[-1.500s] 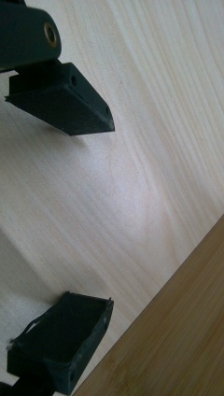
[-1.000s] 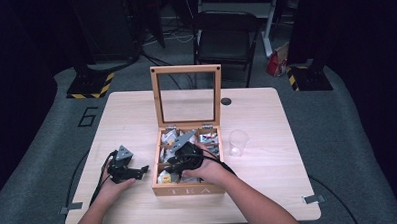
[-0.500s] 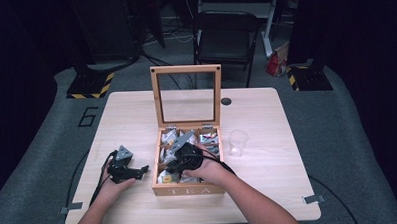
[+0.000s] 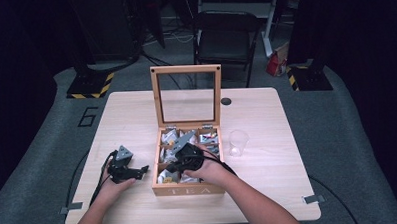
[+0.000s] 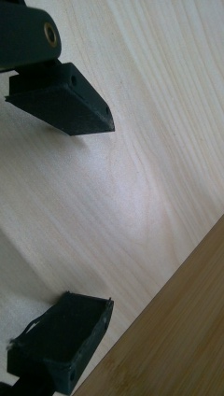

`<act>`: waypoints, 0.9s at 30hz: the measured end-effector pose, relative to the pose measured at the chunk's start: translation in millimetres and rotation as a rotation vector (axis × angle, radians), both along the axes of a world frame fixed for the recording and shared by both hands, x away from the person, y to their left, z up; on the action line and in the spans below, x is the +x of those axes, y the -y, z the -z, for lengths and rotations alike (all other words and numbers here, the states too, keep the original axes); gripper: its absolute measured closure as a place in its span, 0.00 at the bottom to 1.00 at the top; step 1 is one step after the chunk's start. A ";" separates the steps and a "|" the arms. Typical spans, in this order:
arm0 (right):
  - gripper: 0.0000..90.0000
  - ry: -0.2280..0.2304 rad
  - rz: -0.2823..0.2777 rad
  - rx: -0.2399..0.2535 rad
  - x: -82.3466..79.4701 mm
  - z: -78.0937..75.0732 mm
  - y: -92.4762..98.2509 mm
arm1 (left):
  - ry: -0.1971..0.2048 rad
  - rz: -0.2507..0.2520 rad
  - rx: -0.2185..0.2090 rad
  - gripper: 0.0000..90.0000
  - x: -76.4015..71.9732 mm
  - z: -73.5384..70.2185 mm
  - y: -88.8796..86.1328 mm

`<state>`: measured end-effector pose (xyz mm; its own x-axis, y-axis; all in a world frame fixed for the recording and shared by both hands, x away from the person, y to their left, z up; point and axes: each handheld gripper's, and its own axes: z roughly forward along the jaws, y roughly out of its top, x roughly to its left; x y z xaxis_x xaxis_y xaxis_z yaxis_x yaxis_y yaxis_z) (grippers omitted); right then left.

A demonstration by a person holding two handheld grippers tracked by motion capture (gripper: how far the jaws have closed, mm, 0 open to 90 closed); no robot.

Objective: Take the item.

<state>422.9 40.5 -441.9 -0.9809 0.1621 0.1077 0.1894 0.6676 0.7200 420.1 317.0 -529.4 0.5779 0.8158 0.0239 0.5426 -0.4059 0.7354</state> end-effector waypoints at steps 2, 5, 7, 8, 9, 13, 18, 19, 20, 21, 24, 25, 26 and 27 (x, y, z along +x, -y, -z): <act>1.00 0.006 -0.005 0.003 -1.1 -1.3 0.0 | 0.000 0.000 0.000 0.14 0.0 0.0 0.0; 1.00 0.016 -0.004 0.010 -1.9 -3.2 0.6 | 0.000 0.000 0.000 0.14 0.0 0.0 0.0; 1.00 0.018 0.004 0.018 -3.3 -5.6 1.5 | 0.000 0.000 0.000 0.14 0.0 0.0 0.0; 1.00 0.019 -0.001 0.017 -3.3 -6.7 2.1 | 0.000 0.000 0.000 0.14 0.0 0.0 0.0; 1.00 0.028 0.008 0.023 -4.1 -9.8 2.9 | 0.000 0.000 0.000 0.14 0.0 0.0 0.0; 1.00 0.044 0.008 0.033 -6.1 -19.2 3.8 | 0.000 0.000 0.000 0.14 0.0 0.0 0.0; 1.00 0.068 0.003 0.036 -8.4 -31.5 4.2 | 0.000 0.000 0.000 0.14 0.0 0.0 0.0; 1.00 0.068 0.003 0.036 -8.4 -31.5 4.2 | 0.000 0.000 0.000 0.14 0.0 0.0 0.0; 1.00 0.078 0.007 0.038 -8.1 -35.2 4.6 | 0.000 0.000 0.000 0.14 0.0 0.0 0.0; 1.00 0.078 0.007 0.038 -8.1 -35.2 4.6 | 0.000 0.000 0.000 0.14 0.0 0.0 0.0; 1.00 0.077 0.023 0.050 -7.1 -43.3 6.4 | 0.000 0.001 0.000 0.14 0.0 0.0 0.0; 1.00 0.076 0.028 0.054 -6.6 -45.4 6.9 | 0.000 0.001 0.000 0.14 0.0 0.0 0.0; 1.00 0.078 0.029 0.055 -6.1 -47.5 7.3 | 0.000 0.000 0.000 0.14 0.0 0.0 0.0; 1.00 0.075 0.031 0.059 -6.1 -49.5 7.6 | 0.000 0.000 0.000 0.14 0.0 0.0 0.0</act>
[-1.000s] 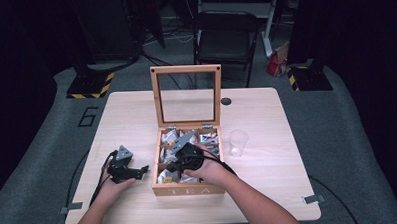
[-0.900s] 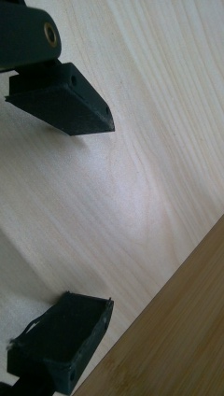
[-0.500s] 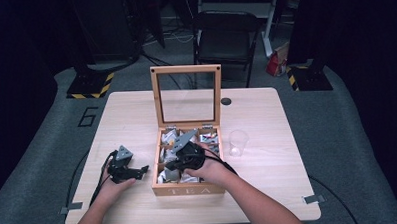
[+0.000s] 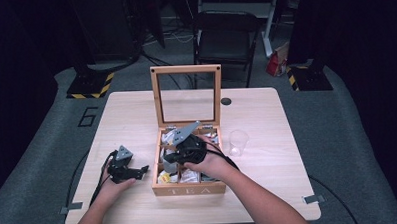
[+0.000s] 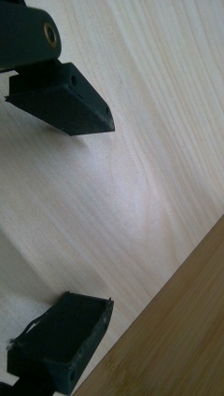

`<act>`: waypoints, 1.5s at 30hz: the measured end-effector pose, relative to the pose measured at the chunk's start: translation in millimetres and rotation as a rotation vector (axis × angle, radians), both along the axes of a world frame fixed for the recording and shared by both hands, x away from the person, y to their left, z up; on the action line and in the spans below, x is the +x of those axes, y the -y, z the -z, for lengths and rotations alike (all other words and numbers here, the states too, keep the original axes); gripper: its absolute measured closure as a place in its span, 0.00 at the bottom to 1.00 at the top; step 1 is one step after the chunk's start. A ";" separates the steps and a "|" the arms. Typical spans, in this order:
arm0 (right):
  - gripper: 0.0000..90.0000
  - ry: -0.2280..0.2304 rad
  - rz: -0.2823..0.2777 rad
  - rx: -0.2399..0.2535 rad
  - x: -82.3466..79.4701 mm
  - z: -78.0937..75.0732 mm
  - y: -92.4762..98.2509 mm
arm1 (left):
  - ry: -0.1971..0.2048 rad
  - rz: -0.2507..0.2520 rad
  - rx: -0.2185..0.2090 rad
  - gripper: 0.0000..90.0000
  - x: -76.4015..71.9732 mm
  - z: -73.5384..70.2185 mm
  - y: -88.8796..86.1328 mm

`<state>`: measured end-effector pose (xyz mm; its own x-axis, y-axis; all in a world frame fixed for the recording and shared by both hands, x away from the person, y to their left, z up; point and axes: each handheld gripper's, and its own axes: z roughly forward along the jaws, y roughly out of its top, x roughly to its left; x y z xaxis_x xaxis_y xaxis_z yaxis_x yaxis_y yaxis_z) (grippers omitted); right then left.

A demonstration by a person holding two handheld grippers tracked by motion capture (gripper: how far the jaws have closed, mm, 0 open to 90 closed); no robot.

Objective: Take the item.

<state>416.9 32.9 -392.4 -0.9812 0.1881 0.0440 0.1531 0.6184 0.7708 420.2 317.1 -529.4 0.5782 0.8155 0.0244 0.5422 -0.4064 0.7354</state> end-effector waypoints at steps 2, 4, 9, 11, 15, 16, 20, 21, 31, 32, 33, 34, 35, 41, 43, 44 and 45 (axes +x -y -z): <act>1.00 0.003 -0.001 0.000 0.2 -2.0 0.4 | 0.000 0.000 0.000 0.14 0.0 0.0 0.0; 1.00 0.012 0.002 0.009 -0.2 -9.1 1.7 | 0.000 0.001 0.000 0.14 0.0 0.0 0.0; 1.00 0.026 0.007 0.014 -0.2 -16.7 3.9 | 0.000 0.000 0.000 0.14 0.0 0.0 0.0; 1.00 0.034 0.010 0.020 -0.1 -20.9 5.7 | 0.000 0.000 0.000 0.14 0.0 0.0 0.0; 1.00 0.041 0.022 0.023 0.6 -26.5 9.7 | 0.000 0.000 0.000 0.14 0.0 0.0 0.0; 1.00 0.046 0.024 0.021 1.0 -27.2 10.6 | 0.000 -0.002 -0.001 0.14 -0.1 0.0 0.1; 1.00 0.047 0.031 0.026 1.9 -29.0 13.6 | 0.000 0.000 0.000 0.14 0.0 0.0 0.0; 1.00 0.046 0.032 0.026 2.1 -29.4 14.1 | 0.000 0.000 0.000 0.14 0.0 0.0 0.0; 1.00 0.057 0.049 0.024 4.6 -35.3 22.5 | 0.000 0.000 0.000 0.14 0.0 0.0 0.0; 1.00 0.056 0.053 0.024 4.8 -36.0 24.3 | 0.000 0.000 0.001 0.14 0.0 0.0 0.0; 1.00 0.062 0.065 0.024 6.0 -37.4 29.4 | -0.001 0.001 0.000 0.14 0.0 -0.1 -0.1; 1.00 0.062 0.065 0.024 6.0 -37.4 29.4 | -0.001 0.001 0.000 0.14 0.0 -0.1 -0.1; 1.00 0.065 0.078 0.027 6.9 -38.6 34.0 | -0.001 0.001 0.000 0.14 0.0 -0.1 -0.1; 1.00 0.073 0.096 0.021 10.0 -41.3 47.1 | -0.002 0.000 0.000 0.14 0.0 -0.1 0.0; 1.00 0.069 0.115 0.022 10.9 -41.5 52.5 | -0.002 0.001 0.000 0.14 0.0 -0.1 -0.1; 1.00 0.071 0.119 0.024 11.7 -41.9 55.1 | -0.002 0.001 0.000 0.14 0.0 -0.1 -0.1; 1.00 0.072 0.123 0.026 12.2 -42.3 57.1 | -0.002 0.001 0.000 0.14 0.0 -0.1 -0.1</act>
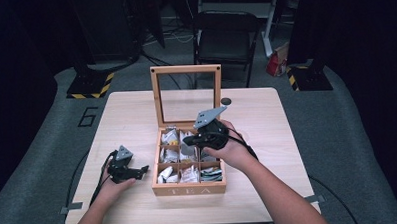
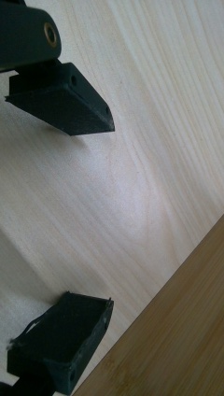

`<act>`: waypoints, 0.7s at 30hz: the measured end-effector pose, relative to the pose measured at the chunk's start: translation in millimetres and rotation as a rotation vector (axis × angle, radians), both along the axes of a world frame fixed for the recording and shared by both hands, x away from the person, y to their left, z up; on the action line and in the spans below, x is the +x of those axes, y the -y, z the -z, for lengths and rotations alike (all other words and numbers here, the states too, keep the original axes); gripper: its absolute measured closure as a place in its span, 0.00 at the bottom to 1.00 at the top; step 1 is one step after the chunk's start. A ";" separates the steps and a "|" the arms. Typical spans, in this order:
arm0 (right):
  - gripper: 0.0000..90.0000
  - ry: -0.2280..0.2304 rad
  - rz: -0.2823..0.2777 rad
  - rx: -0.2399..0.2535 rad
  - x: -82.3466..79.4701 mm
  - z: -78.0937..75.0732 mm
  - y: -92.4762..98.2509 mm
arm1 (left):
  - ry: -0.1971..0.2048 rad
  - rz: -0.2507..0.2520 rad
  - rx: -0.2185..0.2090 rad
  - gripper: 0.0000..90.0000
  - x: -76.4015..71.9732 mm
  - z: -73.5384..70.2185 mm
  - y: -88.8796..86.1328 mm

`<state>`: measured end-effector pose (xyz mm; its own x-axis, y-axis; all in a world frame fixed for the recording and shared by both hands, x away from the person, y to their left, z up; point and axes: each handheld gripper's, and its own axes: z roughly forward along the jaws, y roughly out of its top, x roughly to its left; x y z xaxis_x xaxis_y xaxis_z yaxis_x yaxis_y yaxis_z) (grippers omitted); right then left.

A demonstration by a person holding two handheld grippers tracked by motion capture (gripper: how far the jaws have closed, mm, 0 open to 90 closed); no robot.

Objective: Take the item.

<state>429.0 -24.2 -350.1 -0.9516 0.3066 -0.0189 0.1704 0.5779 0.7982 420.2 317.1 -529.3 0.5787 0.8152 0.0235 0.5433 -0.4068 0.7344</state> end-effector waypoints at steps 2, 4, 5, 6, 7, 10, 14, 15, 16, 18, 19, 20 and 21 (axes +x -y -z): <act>1.00 0.005 0.004 0.006 0.8 -0.4 2.5 | 0.000 0.000 0.000 0.14 0.0 0.0 0.0; 1.00 0.011 0.021 0.008 2.5 -2.3 10.2 | 0.000 0.000 0.000 0.14 0.0 0.0 0.0; 1.00 0.011 0.021 0.008 2.5 -2.3 10.2 | 0.000 -0.001 0.000 0.14 0.0 0.0 0.0; 1.00 0.012 0.028 0.008 3.0 -2.8 12.6 | 0.000 -0.001 0.000 0.14 0.0 0.0 0.0; 1.00 0.010 0.036 0.011 3.5 -3.4 15.2 | 0.000 0.000 0.000 0.14 0.0 0.0 0.0; 1.00 0.008 0.061 0.011 5.0 -4.9 22.0 | 0.000 0.001 0.001 0.14 0.0 0.0 0.0; 1.00 0.012 0.072 0.011 6.3 -6.1 27.2 | 0.000 0.000 0.000 0.14 0.0 0.0 0.0; 1.00 0.013 0.078 0.010 6.8 -6.7 29.6 | 0.000 0.000 0.000 0.14 0.0 0.0 0.0; 1.00 0.013 0.086 0.011 7.5 -7.4 32.4 | 0.000 0.000 0.000 0.14 0.0 0.0 0.0; 1.00 0.019 0.087 0.010 8.0 -7.7 33.5 | 0.002 0.000 0.000 0.14 0.0 0.1 0.1; 1.00 0.018 0.094 0.010 8.2 -8.1 35.4 | 0.002 -0.001 0.000 0.14 0.0 0.1 0.1; 1.00 0.017 0.099 0.008 8.4 -8.5 36.9 | 0.002 -0.001 0.000 0.14 0.0 0.1 0.1; 1.00 0.017 0.104 0.006 8.6 -9.0 38.6 | 0.002 -0.001 0.000 0.14 0.0 0.1 0.1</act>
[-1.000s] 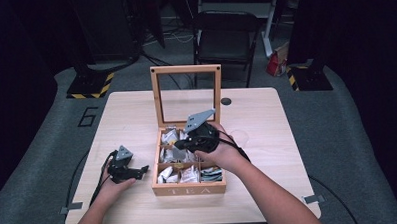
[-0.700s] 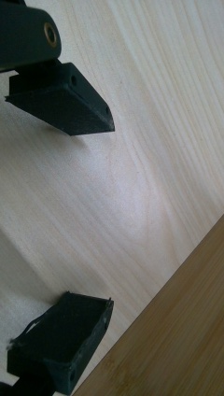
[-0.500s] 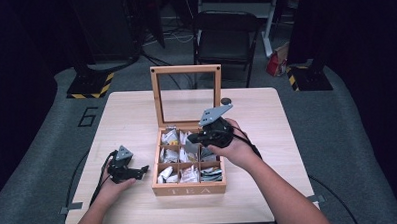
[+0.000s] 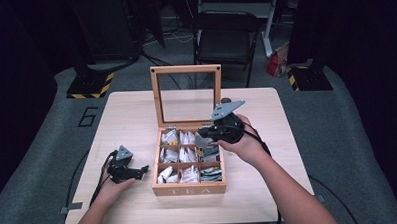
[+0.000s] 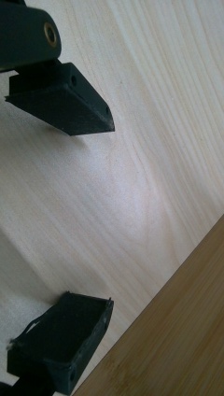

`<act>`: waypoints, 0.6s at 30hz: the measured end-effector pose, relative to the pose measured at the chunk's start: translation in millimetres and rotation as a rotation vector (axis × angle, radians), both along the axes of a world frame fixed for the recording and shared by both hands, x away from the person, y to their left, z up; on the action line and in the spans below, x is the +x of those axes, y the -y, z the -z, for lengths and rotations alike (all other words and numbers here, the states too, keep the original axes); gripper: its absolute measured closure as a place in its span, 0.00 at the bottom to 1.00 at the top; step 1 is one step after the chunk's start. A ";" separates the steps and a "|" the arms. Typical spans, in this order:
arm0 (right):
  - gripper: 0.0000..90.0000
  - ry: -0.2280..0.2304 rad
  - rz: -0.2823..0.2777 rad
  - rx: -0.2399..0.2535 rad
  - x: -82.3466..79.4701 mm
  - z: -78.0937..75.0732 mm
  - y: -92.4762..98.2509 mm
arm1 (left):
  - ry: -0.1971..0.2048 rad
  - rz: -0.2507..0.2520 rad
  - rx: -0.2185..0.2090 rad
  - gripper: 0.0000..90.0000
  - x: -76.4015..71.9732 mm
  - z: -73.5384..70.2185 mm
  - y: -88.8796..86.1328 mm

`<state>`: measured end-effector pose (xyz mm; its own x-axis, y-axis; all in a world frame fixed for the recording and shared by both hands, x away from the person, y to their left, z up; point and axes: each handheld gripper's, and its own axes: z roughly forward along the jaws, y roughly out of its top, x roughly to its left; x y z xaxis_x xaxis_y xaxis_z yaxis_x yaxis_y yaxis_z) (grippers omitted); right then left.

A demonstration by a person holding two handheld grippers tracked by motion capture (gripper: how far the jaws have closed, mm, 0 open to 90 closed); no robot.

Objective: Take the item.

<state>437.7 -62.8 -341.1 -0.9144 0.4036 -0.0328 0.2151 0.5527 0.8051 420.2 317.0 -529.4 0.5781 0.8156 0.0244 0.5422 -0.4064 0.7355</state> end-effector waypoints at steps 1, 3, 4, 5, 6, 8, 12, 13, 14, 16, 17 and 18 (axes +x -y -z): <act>1.00 0.003 0.006 -0.004 1.0 -1.0 3.4 | 0.000 0.000 0.000 0.14 0.0 0.0 0.0; 1.00 0.003 0.020 0.000 1.6 -1.7 6.6 | 0.000 0.000 0.000 0.14 0.0 0.0 0.0; 1.00 0.009 0.018 -0.003 2.4 -1.9 7.9 | 0.000 0.000 0.000 0.14 0.0 0.0 0.0; 1.00 0.010 0.022 -0.004 2.8 -2.1 9.4 | 0.000 0.000 0.000 0.14 0.0 0.0 0.0; 1.00 0.010 0.022 -0.004 2.8 -2.1 9.4 | 0.000 0.000 0.000 0.14 0.0 0.0 0.0; 1.00 0.006 0.038 -0.006 3.5 -3.0 14.2 | 0.000 0.000 0.000 0.14 0.0 0.0 0.0; 1.00 0.010 0.050 -0.006 4.7 -3.8 19.0 | -0.001 0.000 0.000 0.14 0.0 0.0 0.0; 1.00 0.014 0.054 -0.007 5.8 -4.2 21.2 | 0.000 0.000 -0.001 0.14 0.0 0.0 0.0; 1.00 0.013 0.061 -0.004 6.1 -4.3 22.3 | 0.000 0.000 0.000 0.14 0.0 0.0 0.0; 1.00 0.015 0.071 -0.009 8.3 -4.8 27.0 | 0.000 0.000 0.000 0.14 0.0 0.0 0.0; 1.00 0.012 0.083 -0.004 8.9 -4.6 28.4 | 0.000 0.000 -0.001 0.14 0.0 0.0 0.0; 1.00 0.012 0.099 -0.005 11.5 -4.5 34.2 | 0.000 0.000 -0.001 0.14 0.0 0.0 0.0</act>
<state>449.2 -97.0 -336.6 -0.8695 0.4919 -0.0456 0.2593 0.5331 0.8054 420.1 317.0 -529.4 0.5778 0.8158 0.0237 0.5426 -0.4057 0.7356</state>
